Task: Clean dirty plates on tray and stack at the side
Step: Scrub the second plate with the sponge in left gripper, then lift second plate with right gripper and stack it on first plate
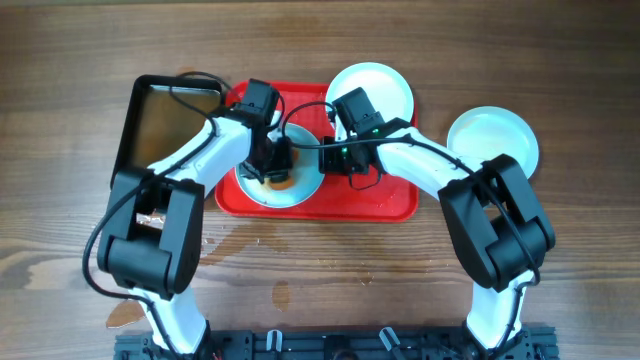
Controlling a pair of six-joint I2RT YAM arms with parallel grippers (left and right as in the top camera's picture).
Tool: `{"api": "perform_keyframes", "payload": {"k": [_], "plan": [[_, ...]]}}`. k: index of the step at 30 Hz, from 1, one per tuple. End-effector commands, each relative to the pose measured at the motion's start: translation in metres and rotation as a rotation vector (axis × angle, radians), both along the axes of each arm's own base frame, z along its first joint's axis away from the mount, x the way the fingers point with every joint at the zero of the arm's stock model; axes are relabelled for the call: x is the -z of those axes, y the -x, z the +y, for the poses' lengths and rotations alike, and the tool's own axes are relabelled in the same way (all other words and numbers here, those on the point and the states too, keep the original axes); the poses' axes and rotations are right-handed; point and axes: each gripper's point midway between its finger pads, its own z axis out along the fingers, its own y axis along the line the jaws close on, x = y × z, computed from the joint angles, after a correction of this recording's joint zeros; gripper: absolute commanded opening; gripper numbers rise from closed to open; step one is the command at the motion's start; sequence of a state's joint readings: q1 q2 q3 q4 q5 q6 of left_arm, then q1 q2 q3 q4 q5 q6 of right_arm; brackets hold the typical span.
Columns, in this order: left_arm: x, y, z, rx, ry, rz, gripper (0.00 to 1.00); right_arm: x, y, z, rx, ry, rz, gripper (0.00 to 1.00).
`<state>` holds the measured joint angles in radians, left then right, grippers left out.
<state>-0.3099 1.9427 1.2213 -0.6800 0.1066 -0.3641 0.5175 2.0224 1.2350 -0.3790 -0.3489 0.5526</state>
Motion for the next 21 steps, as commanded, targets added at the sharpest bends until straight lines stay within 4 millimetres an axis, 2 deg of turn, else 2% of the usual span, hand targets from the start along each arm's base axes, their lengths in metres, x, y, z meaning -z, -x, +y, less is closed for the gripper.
{"api": "perform_keyframes", "payload": {"k": [1,5,8,10,11,13,15,17,19,21], "plan": [[0.013,-0.022,0.088,-0.256,-0.403,-0.12,0.04,0.006,0.002,0.0,-0.005,0.001,0.019,0.04],[0.004,-0.036,0.082,-0.292,-0.363,-0.161,0.04,0.006,0.002,0.0,-0.005,0.001,0.019,0.04],[-0.021,-0.046,0.072,-0.288,-0.313,-0.168,0.04,0.006,0.002,0.0,-0.005,0.001,0.02,0.04],[-0.043,-0.049,0.066,-0.284,-0.286,-0.166,0.04,0.006,0.002,0.0,-0.005,0.001,0.02,0.04],[-0.084,-0.049,0.065,-0.285,-0.274,-0.177,0.04,0.006,0.002,0.0,-0.005,0.001,0.019,0.04],[-0.107,-0.048,0.068,-0.286,-0.269,-0.192,0.04,0.006,0.002,0.0,-0.005,0.001,0.019,0.04],[-0.13,-0.043,0.078,-0.306,-0.263,-0.212,0.04,0.006,0.002,0.0,-0.005,0.001,0.018,0.04],[-0.138,-0.038,0.09,-0.335,-0.265,-0.211,0.04,0.006,0.001,0.0,-0.005,0.0,0.016,0.04],[-0.139,-0.033,0.111,-0.377,-0.279,-0.184,0.04,0.006,-0.002,-0.001,0.001,0.007,0.004,0.06],[-0.136,-0.03,0.133,-0.417,-0.292,-0.16,0.04,0.006,-0.005,-0.003,0.012,0.021,-0.008,0.17]]}}
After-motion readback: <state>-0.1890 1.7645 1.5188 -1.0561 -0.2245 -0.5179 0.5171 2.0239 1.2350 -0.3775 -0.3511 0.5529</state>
